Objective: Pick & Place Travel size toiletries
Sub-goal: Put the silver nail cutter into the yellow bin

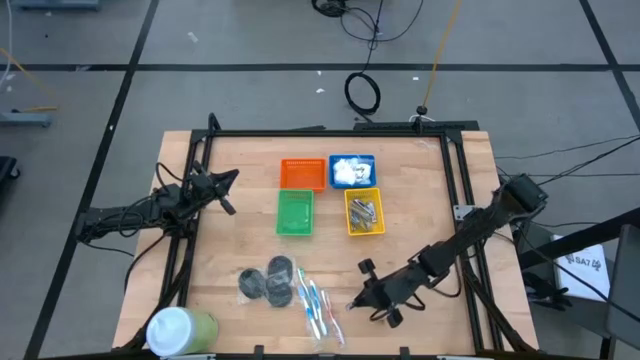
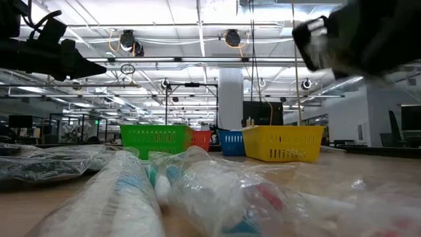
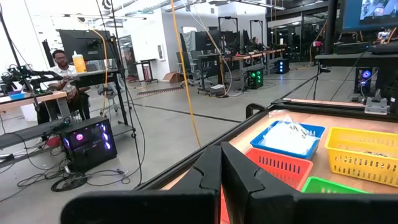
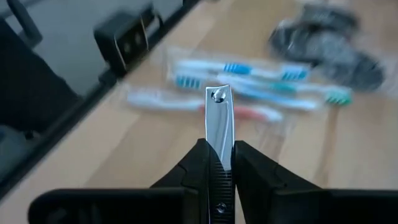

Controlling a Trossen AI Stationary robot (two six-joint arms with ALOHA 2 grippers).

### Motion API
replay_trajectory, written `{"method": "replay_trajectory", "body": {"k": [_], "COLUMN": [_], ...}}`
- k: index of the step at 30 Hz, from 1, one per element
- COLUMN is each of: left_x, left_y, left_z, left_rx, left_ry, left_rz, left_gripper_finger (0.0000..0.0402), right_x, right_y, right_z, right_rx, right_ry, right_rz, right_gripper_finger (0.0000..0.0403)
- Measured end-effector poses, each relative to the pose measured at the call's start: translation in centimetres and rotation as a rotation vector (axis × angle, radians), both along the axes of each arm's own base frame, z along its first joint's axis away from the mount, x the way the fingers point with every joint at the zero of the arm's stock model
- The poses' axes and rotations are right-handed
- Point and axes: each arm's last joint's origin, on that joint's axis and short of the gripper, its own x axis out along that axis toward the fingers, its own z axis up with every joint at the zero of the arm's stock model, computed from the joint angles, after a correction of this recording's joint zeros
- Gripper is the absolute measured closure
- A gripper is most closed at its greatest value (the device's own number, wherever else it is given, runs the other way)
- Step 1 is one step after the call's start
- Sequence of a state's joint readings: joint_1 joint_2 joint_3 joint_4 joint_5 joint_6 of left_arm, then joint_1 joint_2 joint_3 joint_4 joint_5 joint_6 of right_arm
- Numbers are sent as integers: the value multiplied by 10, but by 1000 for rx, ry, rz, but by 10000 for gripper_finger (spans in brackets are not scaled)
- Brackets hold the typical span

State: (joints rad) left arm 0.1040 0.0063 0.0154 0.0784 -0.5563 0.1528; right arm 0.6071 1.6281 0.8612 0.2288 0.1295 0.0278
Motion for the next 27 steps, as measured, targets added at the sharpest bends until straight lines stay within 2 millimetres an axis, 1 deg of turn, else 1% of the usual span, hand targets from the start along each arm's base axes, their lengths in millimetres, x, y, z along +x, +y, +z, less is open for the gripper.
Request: {"method": "replay_trajectory", "body": {"k": [5,8,10,12,17,22,27], "left_x": [0,0,0,0,0,0,0], "left_y": [0,0,0,0,0,0,0], "left_z": [0,0,0,0,0,0,0], "left_rx": [0,0,0,0,0,0,0], "left_ry": [0,0,0,0,0,0,0], "left_rz": [0,0,0,0,0,0,0], "left_gripper_finger": [401,401,401,401,401,401,401], "right_x": [-9,-12,-13,-12,-8,-4,-6], "right_y": [-9,-20,-28,-38,-68,-101,-136], "right_z": [29,45,53,56,58,53,43], "right_rx": [24,62,83,84,40,-27,-69], "right_ry": [-47,-62,-65,-58,-40,-2,70], "right_rz": [-8,-47,-86,-149,-377,-647,-898], "right_gripper_finger": [354,354,354,354,354,353,353]}}
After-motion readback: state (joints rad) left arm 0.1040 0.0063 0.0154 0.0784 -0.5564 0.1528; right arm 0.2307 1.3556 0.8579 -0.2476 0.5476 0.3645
